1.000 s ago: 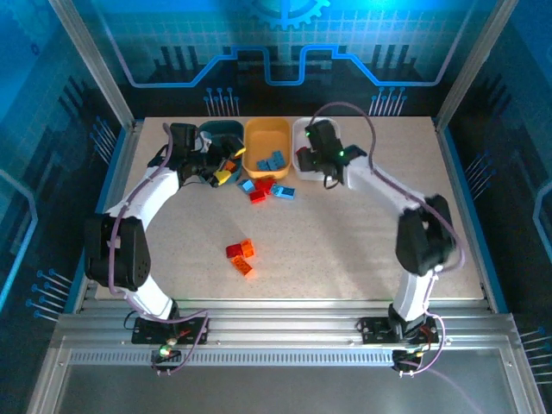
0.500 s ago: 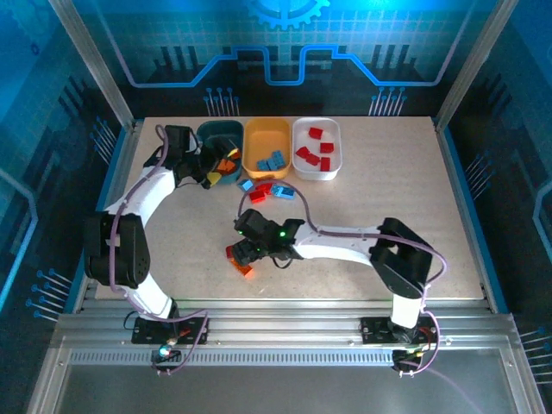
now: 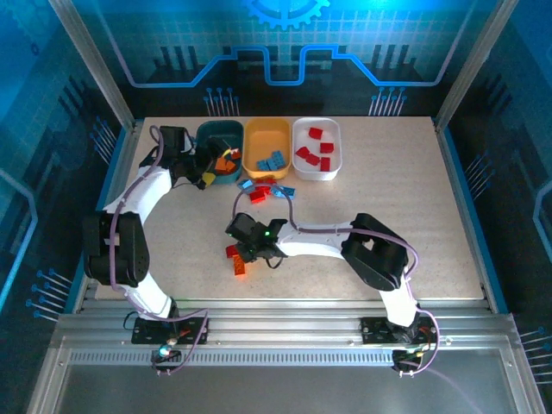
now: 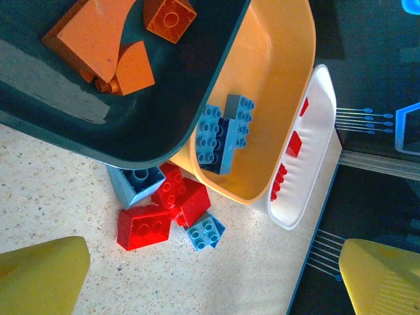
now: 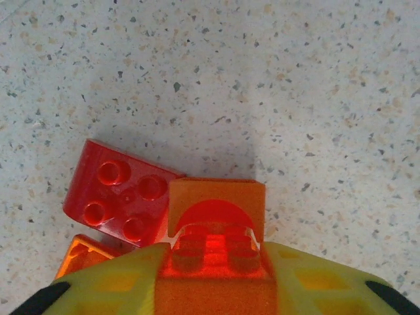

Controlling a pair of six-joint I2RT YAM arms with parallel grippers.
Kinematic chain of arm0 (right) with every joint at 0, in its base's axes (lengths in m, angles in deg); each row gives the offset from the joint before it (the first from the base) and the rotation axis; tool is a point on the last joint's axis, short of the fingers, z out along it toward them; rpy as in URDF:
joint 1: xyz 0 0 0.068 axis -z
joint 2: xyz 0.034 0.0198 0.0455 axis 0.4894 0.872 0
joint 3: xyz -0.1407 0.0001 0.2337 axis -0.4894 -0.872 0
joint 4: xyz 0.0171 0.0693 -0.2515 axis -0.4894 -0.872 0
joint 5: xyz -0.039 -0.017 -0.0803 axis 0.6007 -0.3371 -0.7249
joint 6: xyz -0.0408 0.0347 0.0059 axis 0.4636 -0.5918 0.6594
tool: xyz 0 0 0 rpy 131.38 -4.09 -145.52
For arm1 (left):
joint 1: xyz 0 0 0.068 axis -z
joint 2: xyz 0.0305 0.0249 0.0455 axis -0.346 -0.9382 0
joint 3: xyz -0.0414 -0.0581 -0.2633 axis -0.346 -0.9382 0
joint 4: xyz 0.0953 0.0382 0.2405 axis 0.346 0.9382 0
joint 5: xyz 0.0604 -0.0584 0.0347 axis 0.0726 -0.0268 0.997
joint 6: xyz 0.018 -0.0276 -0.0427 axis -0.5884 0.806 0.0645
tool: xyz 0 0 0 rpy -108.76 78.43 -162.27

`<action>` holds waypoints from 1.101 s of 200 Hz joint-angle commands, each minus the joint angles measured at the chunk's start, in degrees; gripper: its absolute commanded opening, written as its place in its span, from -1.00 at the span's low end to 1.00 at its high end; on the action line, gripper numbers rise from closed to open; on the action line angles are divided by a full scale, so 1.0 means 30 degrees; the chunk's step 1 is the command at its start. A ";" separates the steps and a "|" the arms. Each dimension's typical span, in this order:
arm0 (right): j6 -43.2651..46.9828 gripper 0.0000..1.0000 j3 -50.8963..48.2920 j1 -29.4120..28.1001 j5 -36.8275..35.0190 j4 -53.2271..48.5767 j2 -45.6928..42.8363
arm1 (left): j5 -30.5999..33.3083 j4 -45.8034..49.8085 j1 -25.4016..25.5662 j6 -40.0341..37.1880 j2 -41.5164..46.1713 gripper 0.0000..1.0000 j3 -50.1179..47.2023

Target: Sort the legos into containers by color

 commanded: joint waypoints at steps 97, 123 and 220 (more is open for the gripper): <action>0.3048 -0.31 0.3292 0.2997 -0.0463 0.2099 -0.0552 | 0.1370 0.1156 -0.1448 -0.1467 -0.0859 0.98 0.0221; 0.3489 -0.32 0.6217 0.3442 -0.1648 0.2363 0.1704 | 0.1159 0.1033 -0.1718 -0.1335 -0.1308 0.98 0.0263; 0.4598 -0.31 1.4443 0.5547 -0.0468 0.1993 0.7729 | 0.1134 0.1378 -0.2123 -0.1466 -0.0315 0.98 0.0576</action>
